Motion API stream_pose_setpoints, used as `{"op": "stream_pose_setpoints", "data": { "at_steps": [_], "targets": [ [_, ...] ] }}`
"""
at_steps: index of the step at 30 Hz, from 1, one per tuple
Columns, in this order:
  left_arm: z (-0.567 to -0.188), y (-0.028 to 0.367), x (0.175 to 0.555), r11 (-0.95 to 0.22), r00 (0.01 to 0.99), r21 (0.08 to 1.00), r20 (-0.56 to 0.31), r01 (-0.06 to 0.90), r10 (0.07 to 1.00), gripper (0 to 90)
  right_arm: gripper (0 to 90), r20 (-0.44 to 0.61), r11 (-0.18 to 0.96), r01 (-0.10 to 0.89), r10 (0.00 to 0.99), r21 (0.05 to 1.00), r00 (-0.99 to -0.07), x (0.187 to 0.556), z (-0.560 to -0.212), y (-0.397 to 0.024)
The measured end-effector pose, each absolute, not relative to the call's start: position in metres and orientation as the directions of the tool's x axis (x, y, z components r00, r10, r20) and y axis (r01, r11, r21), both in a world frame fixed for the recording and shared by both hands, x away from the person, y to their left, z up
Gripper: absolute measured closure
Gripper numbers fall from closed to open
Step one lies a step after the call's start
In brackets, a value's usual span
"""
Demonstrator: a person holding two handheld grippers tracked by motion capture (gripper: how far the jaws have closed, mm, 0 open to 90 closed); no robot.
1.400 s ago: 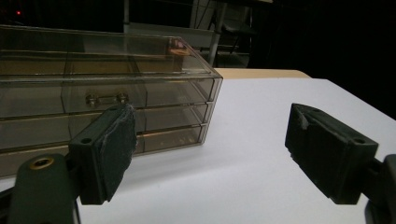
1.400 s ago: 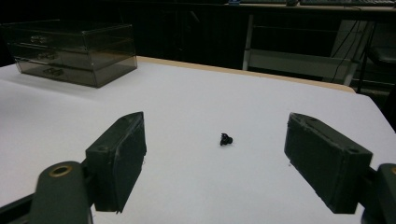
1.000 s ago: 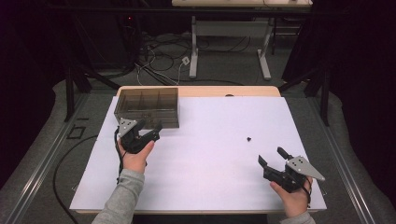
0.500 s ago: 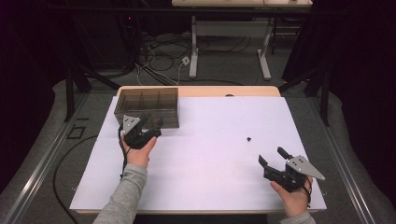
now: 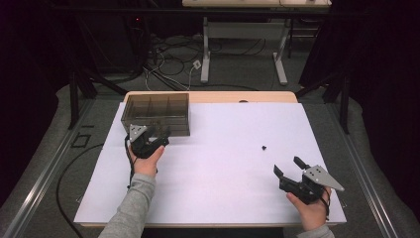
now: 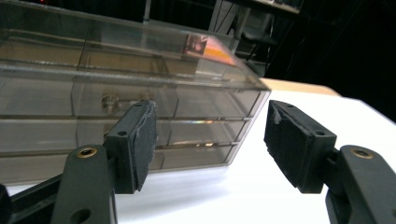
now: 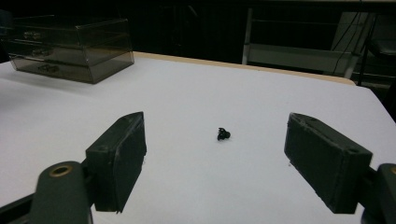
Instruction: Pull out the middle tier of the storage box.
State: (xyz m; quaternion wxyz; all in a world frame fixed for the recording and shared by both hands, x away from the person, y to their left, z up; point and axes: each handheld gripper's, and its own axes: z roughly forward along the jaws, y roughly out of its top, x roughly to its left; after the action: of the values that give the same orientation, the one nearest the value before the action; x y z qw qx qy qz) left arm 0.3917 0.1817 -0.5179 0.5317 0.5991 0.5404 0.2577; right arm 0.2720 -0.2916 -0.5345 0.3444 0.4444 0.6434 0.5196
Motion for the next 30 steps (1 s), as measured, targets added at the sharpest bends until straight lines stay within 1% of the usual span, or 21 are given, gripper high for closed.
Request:
{"op": "stream_pose_setpoints", "data": {
  "at_steps": [6,12,16,20,23,26,28,30],
  "targets": [
    [-0.526,0.181,0.394,0.158,0.244,0.909,-0.265,0.385,0.933,35.5,20.5,0.022,0.061,0.212,0.929,0.975,-0.368,0.272,-0.535,-0.291],
    [-0.532,0.178,0.398,0.189,0.213,0.902,-0.288,0.389,0.934,36.9,20.5,0.027,0.059,0.22,0.929,0.974,-0.37,0.273,-0.536,-0.292],
    [-0.535,0.177,0.401,0.18,0.201,0.907,-0.271,0.38,0.941,37.3,20.5,0.034,0.05,0.22,0.93,0.974,-0.366,0.273,-0.536,-0.292],
    [-0.539,0.176,0.403,0.181,0.2,0.903,-0.275,0.389,0.94,35.0,20.5,0.04,0.047,0.225,0.931,0.973,-0.364,0.273,-0.536,-0.292],
    [-0.542,0.175,0.403,0.194,0.205,0.901,-0.289,0.389,0.935,35.1,20.5,0.041,0.046,0.226,0.93,0.973,-0.365,0.273,-0.537,-0.292],
    [-0.545,0.174,0.404,0.196,0.203,0.902,-0.29,0.385,0.935,37.3,20.5,0.041,0.048,0.232,0.93,0.971,-0.366,0.273,-0.537,-0.292],
    [-0.546,0.174,0.405,0.21,0.21,0.899,-0.307,0.384,0.928,38.5,20.5,0.043,0.047,0.231,0.929,0.972,-0.368,0.274,-0.538,-0.292],
    [-0.548,0.173,0.405,0.225,0.196,0.894,-0.318,0.388,0.928,40.0,20.5,0.044,0.048,0.236,0.928,0.97,-0.37,0.274,-0.538,-0.291]
  ]
}}
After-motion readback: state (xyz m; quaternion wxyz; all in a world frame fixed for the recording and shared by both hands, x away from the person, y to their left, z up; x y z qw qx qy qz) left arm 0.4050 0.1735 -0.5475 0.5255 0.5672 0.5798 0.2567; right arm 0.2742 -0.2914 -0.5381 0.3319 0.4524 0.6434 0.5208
